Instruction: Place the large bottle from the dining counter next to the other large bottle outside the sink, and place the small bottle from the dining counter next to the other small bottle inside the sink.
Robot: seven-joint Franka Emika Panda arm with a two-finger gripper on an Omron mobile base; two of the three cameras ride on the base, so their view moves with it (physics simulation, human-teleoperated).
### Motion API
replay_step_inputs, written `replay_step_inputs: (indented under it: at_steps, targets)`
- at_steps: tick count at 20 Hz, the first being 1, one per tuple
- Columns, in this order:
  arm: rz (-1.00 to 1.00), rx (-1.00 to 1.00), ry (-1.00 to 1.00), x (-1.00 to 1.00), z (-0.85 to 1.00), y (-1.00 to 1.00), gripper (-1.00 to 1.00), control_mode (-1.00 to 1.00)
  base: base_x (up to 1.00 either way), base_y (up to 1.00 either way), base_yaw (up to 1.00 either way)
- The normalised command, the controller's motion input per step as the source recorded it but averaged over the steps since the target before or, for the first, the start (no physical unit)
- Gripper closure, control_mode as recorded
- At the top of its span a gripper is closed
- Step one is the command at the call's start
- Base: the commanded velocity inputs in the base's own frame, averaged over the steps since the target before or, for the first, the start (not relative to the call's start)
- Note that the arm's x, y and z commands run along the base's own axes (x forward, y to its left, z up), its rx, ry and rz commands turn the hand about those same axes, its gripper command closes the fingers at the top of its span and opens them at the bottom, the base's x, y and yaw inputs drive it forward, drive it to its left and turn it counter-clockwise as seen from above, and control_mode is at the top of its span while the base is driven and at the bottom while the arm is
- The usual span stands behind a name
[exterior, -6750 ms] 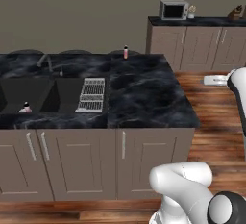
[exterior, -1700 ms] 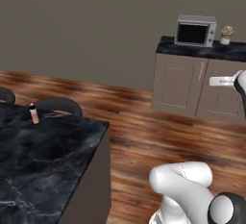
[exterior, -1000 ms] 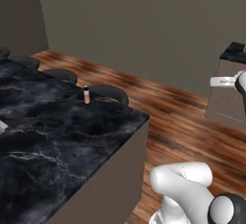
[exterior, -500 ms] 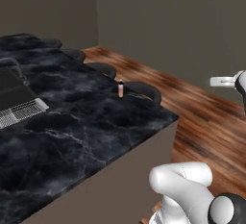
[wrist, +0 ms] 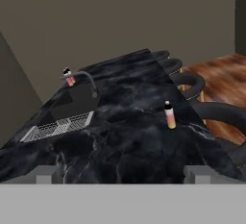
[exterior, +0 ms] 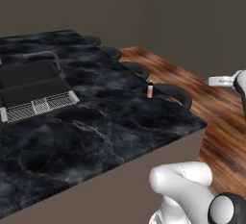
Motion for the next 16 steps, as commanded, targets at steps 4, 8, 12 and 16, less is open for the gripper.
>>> replay_step_inputs:
  at_steps: [4, 8, 12, 16]
  targets:
    - [0.0, 0.0, 0.0, 0.0, 0.0, 0.0, -1.0, 1.0, 0.39, -0.26, 0.36]
    - [0.0, 0.0, 0.0, 0.0, 0.0, 0.0, -1.0, 1.0, 0.33, -0.34, 0.34]
    - [0.0, 0.0, 0.0, 0.0, 0.0, 0.0, -1.0, 1.0, 0.28, -0.44, 0.3]
    - [0.0, 0.0, 0.0, 0.0, 0.0, 0.0, -1.0, 1.0, 0.15, -0.56, 0.24]
